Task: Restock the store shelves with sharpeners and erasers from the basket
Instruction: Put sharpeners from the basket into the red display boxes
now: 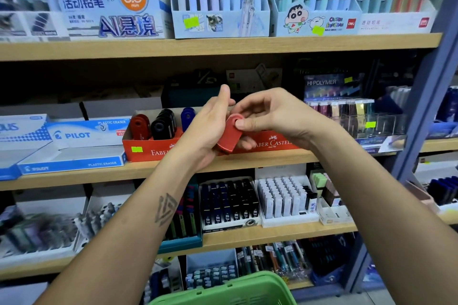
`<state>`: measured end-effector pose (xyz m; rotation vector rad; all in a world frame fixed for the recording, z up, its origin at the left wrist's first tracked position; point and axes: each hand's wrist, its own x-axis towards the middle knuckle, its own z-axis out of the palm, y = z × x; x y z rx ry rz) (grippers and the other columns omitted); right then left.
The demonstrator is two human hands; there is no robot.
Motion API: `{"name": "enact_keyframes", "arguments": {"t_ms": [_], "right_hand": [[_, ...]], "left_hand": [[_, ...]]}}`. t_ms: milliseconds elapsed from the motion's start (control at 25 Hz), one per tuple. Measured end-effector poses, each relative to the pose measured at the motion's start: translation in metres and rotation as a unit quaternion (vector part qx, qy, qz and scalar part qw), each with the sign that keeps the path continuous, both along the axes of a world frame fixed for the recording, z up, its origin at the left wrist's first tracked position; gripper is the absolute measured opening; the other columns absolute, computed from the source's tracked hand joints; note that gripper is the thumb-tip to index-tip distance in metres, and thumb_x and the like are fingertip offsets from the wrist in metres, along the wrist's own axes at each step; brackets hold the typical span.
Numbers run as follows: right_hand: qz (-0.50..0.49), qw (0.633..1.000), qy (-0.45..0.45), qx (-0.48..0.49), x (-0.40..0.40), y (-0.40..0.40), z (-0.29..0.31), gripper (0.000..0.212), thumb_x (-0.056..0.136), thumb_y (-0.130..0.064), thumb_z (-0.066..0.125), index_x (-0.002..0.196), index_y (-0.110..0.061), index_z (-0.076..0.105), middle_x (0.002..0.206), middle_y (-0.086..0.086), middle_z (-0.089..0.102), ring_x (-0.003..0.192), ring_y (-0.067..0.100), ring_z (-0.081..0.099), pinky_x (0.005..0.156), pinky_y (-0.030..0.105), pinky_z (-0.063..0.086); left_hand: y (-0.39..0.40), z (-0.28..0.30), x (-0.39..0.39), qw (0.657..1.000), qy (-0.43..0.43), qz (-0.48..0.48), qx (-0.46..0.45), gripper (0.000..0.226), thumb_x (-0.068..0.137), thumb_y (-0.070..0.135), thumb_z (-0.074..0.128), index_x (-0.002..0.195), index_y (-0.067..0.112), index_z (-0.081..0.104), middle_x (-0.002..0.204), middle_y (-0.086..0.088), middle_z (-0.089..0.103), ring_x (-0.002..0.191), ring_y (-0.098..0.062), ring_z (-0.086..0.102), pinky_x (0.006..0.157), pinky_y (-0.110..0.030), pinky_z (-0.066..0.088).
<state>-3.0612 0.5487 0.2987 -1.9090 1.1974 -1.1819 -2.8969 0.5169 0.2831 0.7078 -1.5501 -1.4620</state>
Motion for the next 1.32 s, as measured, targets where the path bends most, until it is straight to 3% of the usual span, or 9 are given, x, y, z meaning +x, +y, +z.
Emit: {"name": "enact_keyframes", "arguments": {"t_ms": [120, 280, 400, 640, 960, 1040, 1120, 1200, 1320], "right_hand": [[-0.051, 0.997, -0.051, -0.020, -0.008, -0.007, 0.002, 0.023, 0.083, -0.006, 0.078, 0.105, -0.004, 0.069, 0.091, 0.014, 0.067, 0.081, 0.018, 0.063, 0.072, 0.033, 0.055], [-0.042, 0.995, -0.084, -0.037, -0.001, -0.015, -0.003, 0.029, 0.083, -0.005, 0.078, 0.111, -0.010, 0.072, 0.093, 0.012, 0.064, 0.080, 0.020, 0.063, 0.077, 0.037, 0.060], [0.012, 0.997, -0.051, -0.053, 0.011, -0.021, -0.006, 0.044, 0.083, -0.001, 0.077, 0.123, -0.017, 0.068, 0.100, -0.002, 0.072, 0.085, 0.016, 0.068, 0.078, 0.033, 0.059], [-0.071, 0.994, -0.021, -0.079, 0.053, -0.040, -0.012, 0.023, 0.086, -0.025, 0.077, 0.107, -0.015, 0.073, 0.084, 0.007, 0.076, 0.072, 0.016, 0.072, 0.074, 0.032, 0.060], [-0.066, 0.993, -0.091, -0.041, 0.082, -0.050, -0.008, 0.014, 0.090, -0.014, 0.073, 0.104, -0.010, 0.073, 0.085, 0.011, 0.075, 0.073, 0.020, 0.072, 0.070, 0.026, 0.057], [-0.116, 0.986, -0.093, -0.076, 0.080, -0.056, 0.002, 0.013, 0.091, -0.010, 0.072, 0.103, -0.009, 0.070, 0.084, 0.011, 0.071, 0.068, 0.018, 0.070, 0.066, 0.028, 0.058], [-0.172, 0.977, -0.076, -0.097, 0.075, -0.064, 0.012, 0.014, 0.090, -0.010, 0.072, 0.101, -0.009, 0.065, 0.082, 0.011, 0.068, 0.065, 0.021, 0.070, 0.068, 0.039, 0.062], [-0.205, 0.973, -0.017, -0.101, 0.072, -0.071, 0.017, 0.013, 0.089, -0.012, 0.073, 0.098, -0.011, 0.063, 0.084, 0.011, 0.069, 0.067, 0.026, 0.072, 0.072, 0.045, 0.062], [-0.227, 0.963, 0.094, -0.113, 0.073, -0.075, 0.016, 0.012, 0.088, -0.013, 0.074, 0.095, -0.016, 0.065, 0.089, 0.011, 0.069, 0.069, 0.023, 0.072, 0.071, 0.040, 0.063]], "left_hand": [[-0.004, 0.004, 0.010, 1.000, -0.020, 0.004, -0.009, 0.034, 0.104, 0.031, 0.051, 0.122, 0.002, 0.051, 0.104, -0.027, 0.069, 0.079, -0.037, 0.071, 0.065, -0.042, 0.063], [-0.012, 0.005, 0.033, 1.000, 0.015, 0.005, 0.015, 0.028, 0.094, -0.003, 0.061, 0.121, -0.006, 0.055, 0.110, -0.028, 0.066, 0.089, -0.037, 0.073, 0.073, -0.035, 0.063], [-0.017, 0.005, 0.050, 0.998, 0.035, 0.000, 0.049, 0.025, 0.098, 0.000, 0.054, 0.121, -0.011, 0.057, 0.103, -0.025, 0.066, 0.074, -0.025, 0.072, 0.063, -0.023, 0.060], [-0.018, 0.010, 0.091, 0.995, -0.024, 0.048, 0.086, 0.031, 0.106, 0.026, 0.047, 0.113, 0.000, 0.062, 0.100, -0.023, 0.072, 0.069, -0.027, 0.071, 0.054, -0.026, 0.058], [-0.016, 0.011, 0.126, 0.994, -0.048, 0.087, 0.044, 0.022, 0.101, 0.007, 0.054, 0.116, -0.007, 0.060, 0.104, -0.024, 0.072, 0.074, -0.030, 0.075, 0.056, -0.027, 0.060], [-0.019, 0.014, 0.136, 0.969, -0.144, 0.190, -0.069, 0.018, 0.101, 0.009, 0.054, 0.115, 0.002, 0.063, 0.103, -0.016, 0.072, 0.070, -0.023, 0.074, 0.052, -0.025, 0.058], [-0.024, 0.015, 0.149, 0.901, -0.261, 0.280, -0.204, 0.020, 0.099, 0.008, 0.054, 0.110, 0.013, 0.070, 0.097, -0.005, 0.072, 0.075, -0.014, 0.070, 0.058, -0.024, 0.057], [-0.024, 0.013, 0.155, 0.859, -0.337, 0.276, -0.270, 0.029, 0.096, 0.006, 0.053, 0.107, 0.020, 0.075, 0.094, 0.001, 0.073, 0.077, -0.007, 0.068, 0.061, -0.023, 0.056], [-0.016, 0.008, 0.151, 0.849, -0.413, 0.188, -0.270, 0.039, 0.093, 0.000, 0.048, 0.116, 0.023, 0.071, 0.081, 0.002, 0.071, 0.050, -0.007, 0.064, 0.048, -0.024, 0.052]]}}
